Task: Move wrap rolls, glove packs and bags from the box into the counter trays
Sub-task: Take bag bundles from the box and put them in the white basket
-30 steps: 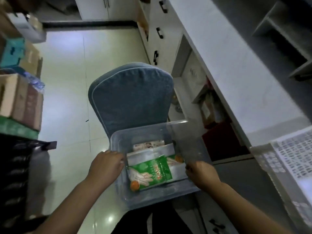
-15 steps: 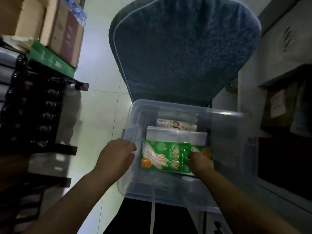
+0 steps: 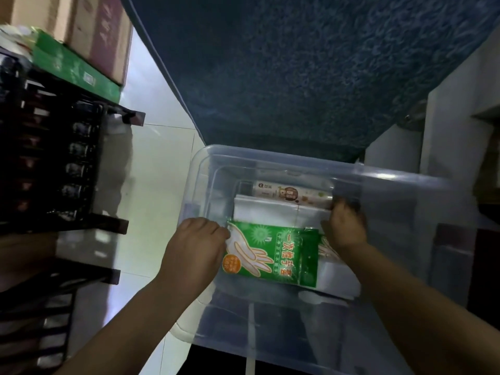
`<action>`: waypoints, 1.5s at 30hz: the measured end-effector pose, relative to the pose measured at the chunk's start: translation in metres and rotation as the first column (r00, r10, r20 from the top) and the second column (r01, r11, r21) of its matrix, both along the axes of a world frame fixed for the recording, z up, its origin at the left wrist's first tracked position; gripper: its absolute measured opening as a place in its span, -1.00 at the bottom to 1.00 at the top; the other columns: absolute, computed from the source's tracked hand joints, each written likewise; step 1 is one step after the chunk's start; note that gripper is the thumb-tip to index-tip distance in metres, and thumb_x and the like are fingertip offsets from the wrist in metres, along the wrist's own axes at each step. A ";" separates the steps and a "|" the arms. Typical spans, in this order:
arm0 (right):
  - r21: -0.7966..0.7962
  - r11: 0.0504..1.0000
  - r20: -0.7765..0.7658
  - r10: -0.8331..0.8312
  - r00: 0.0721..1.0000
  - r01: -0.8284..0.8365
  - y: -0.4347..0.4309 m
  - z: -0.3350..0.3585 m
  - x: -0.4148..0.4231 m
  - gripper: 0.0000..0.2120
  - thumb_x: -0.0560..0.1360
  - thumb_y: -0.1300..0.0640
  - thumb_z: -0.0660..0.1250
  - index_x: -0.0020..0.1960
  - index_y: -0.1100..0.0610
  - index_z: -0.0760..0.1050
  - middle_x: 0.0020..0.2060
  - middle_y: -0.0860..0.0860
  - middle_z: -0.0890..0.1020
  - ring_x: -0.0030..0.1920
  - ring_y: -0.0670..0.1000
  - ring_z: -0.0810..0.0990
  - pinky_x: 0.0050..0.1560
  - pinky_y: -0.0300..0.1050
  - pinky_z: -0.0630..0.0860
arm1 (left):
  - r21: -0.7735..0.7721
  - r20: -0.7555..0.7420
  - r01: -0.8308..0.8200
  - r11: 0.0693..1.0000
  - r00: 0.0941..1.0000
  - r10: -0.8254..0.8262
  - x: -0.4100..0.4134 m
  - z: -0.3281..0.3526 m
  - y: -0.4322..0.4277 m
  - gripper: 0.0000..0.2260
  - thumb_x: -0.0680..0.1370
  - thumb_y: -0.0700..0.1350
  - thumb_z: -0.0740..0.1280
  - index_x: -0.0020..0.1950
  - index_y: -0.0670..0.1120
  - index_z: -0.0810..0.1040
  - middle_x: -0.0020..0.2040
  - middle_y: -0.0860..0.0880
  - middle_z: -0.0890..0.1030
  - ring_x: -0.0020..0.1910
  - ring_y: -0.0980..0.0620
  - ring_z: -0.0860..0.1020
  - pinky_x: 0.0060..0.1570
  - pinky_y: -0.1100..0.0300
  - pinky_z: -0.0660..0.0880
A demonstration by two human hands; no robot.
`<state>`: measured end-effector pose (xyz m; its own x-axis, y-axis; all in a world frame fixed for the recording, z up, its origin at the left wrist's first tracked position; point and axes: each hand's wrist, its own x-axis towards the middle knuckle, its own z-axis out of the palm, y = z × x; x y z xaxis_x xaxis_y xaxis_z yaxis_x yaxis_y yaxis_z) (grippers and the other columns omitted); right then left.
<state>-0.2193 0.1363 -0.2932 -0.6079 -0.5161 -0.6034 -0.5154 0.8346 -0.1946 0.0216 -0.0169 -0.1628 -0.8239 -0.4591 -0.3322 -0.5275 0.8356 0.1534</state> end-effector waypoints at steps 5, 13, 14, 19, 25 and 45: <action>0.119 0.928 0.007 0.353 0.935 -0.352 0.012 0.010 -0.002 -0.65 0.46 0.01 0.32 0.20 0.09 0.46 0.14 0.12 0.59 0.15 0.16 0.49 0.19 -0.02 0.35 | 0.041 0.147 -0.101 0.994 0.985 0.094 -0.011 0.001 0.007 -0.91 0.33 -0.18 0.42 -0.19 -0.08 0.67 -0.30 -0.06 0.68 -0.29 -0.09 0.62 -0.20 0.09 0.56; -0.278 0.798 -0.277 0.467 0.840 -0.535 0.031 0.099 0.013 -0.79 0.23 0.12 0.57 -0.23 0.13 0.58 -0.32 0.06 0.62 -0.29 0.15 0.55 -0.29 -0.01 0.45 | 0.120 0.021 0.031 0.992 0.999 -0.034 -0.081 0.011 0.024 -0.42 0.35 -0.31 0.37 0.36 -0.13 0.38 0.33 -0.13 0.46 0.34 -0.12 0.37 0.32 0.05 0.29; -0.344 0.767 -0.305 0.454 0.837 -0.542 0.033 0.110 0.011 -0.77 0.21 0.13 0.58 -0.24 0.14 0.57 -0.34 0.07 0.61 -0.32 0.15 0.54 -0.33 -0.01 0.44 | 0.116 0.012 0.088 0.989 0.996 -0.090 -0.090 0.014 0.024 -0.40 0.36 -0.29 0.37 0.40 -0.13 0.33 0.38 -0.12 0.41 0.40 -0.10 0.31 0.38 0.06 0.20; -0.597 0.685 -0.349 0.247 0.904 -0.418 0.034 0.133 0.001 -0.86 0.33 0.16 0.46 -0.18 0.19 0.56 -0.30 0.12 0.58 -0.27 0.13 0.48 -0.29 -0.08 0.41 | 0.028 0.098 0.185 0.982 0.977 -0.187 -0.118 0.041 0.016 -0.80 0.46 -0.19 0.30 0.07 -0.02 0.51 0.01 -0.07 0.64 -0.01 -0.13 0.58 -0.12 0.12 0.41; -0.370 0.825 0.135 -0.407 0.903 0.427 0.042 0.082 0.022 -0.55 0.42 0.22 0.41 0.26 0.12 0.35 0.14 0.16 0.57 0.11 0.17 0.54 0.05 0.03 0.48 | -0.152 0.066 0.013 0.988 0.998 -0.003 -0.096 0.082 -0.019 -0.93 0.43 -0.15 0.35 -0.11 -0.04 0.56 -0.24 -0.10 0.64 -0.28 -0.17 0.60 -0.40 0.20 0.22; 0.030 0.533 0.046 0.844 0.534 -0.845 0.029 -0.002 0.047 -0.33 0.53 0.29 0.15 0.52 -0.03 -0.08 0.54 0.03 -0.13 0.53 0.11 -0.15 0.48 0.20 -0.12 | -0.186 -0.059 -0.196 0.963 0.980 0.188 -0.026 0.048 -0.055 -0.93 0.50 -0.12 0.31 -0.11 -0.10 0.54 -0.30 -0.11 0.58 -0.36 -0.18 0.52 -0.40 0.24 0.13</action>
